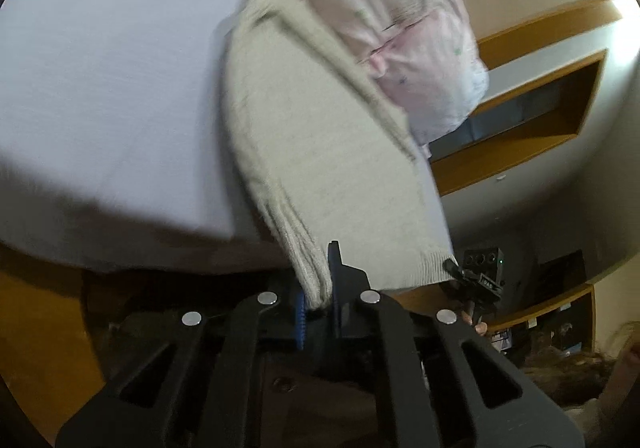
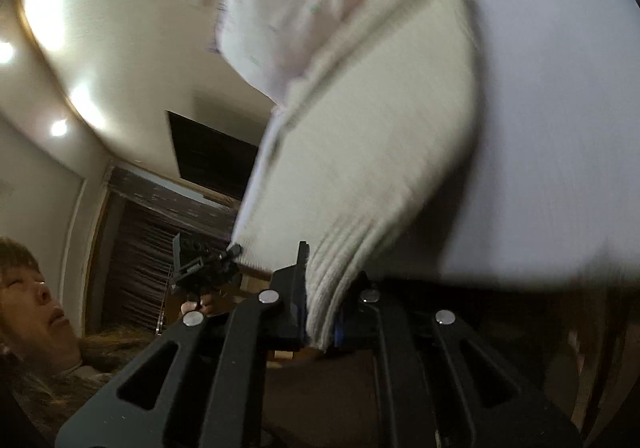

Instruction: Fold small clothes

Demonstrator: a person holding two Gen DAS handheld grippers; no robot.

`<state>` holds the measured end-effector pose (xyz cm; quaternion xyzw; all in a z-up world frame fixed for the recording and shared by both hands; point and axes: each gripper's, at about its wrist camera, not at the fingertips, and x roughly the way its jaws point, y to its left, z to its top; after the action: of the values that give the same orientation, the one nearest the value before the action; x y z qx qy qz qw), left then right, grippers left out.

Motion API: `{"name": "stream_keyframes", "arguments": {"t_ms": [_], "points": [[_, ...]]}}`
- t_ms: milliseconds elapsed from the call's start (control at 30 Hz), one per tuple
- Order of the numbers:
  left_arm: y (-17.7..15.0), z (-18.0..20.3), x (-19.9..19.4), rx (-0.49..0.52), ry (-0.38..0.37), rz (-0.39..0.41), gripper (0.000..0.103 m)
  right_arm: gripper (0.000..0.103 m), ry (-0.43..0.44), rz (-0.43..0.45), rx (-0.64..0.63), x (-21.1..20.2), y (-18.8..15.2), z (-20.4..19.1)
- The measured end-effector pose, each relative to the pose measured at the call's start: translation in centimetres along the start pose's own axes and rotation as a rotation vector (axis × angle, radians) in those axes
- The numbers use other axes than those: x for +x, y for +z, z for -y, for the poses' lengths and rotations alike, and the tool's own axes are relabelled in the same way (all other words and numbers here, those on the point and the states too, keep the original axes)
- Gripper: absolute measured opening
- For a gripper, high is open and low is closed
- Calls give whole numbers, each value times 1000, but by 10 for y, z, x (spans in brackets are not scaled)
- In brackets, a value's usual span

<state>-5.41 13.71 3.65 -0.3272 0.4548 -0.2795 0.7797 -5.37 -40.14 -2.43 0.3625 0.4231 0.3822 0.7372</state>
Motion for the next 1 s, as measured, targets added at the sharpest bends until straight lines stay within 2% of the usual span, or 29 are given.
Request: {"name": "stream_keyframes", "arguments": {"t_ms": [100, 200, 300, 333, 400, 467, 500, 567, 600, 667, 700, 767, 800, 833, 867, 900, 1000], "points": [[37, 27, -6, 83, 28, 62, 9, 9, -2, 78, -114, -3, 40, -31], [101, 47, -3, 139, 84, 175, 8, 9, -9, 220, -182, 7, 116, -55], [179, 55, 25, 151, 173, 285, 8, 9, -26, 352, -116, 26, 181, -43], [208, 54, 45, 162, 231, 318, 8, 9, -51, 409, -60, 38, 209, -28], [243, 43, 80, 157, 300, 319, 8, 9, -128, 446, 14, 54, 234, 4], [275, 14, 126, 75, 368, 246, 8, 9, -250, 412, 142, 87, 255, 46], [283, 1, 142, 36, 392, 209, 8, 9, -281, 390, 204, 98, 260, 66], [287, -10, 154, 5, 394, 199, 8, 9, -269, 391, 269, 105, 261, 87], [288, -13, 156, 0, 370, 200, 8, 12, -246, 400, 279, 106, 262, 90], [289, -15, 148, -4, 328, 195, 9, 31, -198, 414, 272, 100, 266, 91], [290, -16, 142, -19, 279, 195, 9, 48, -177, 440, 253, 95, 266, 88], [289, -18, 124, -52, 193, 214, 23, 88, -205, 502, 207, 85, 262, 78], [289, -15, 111, -55, 161, 247, 43, 101, -234, 528, 196, 82, 260, 75], [288, -10, 99, -43, 168, 285, 69, 101, -264, 564, 181, 76, 258, 71], [288, -4, 93, -29, 179, 313, 79, 101, -273, 575, 173, 72, 257, 70], [282, 2, 81, -1, 187, 335, 79, 101, -273, 579, 172, 70, 258, 71], [270, 3, 79, 16, 247, 272, 79, 101, -250, 603, 202, 57, 251, 78]]}}
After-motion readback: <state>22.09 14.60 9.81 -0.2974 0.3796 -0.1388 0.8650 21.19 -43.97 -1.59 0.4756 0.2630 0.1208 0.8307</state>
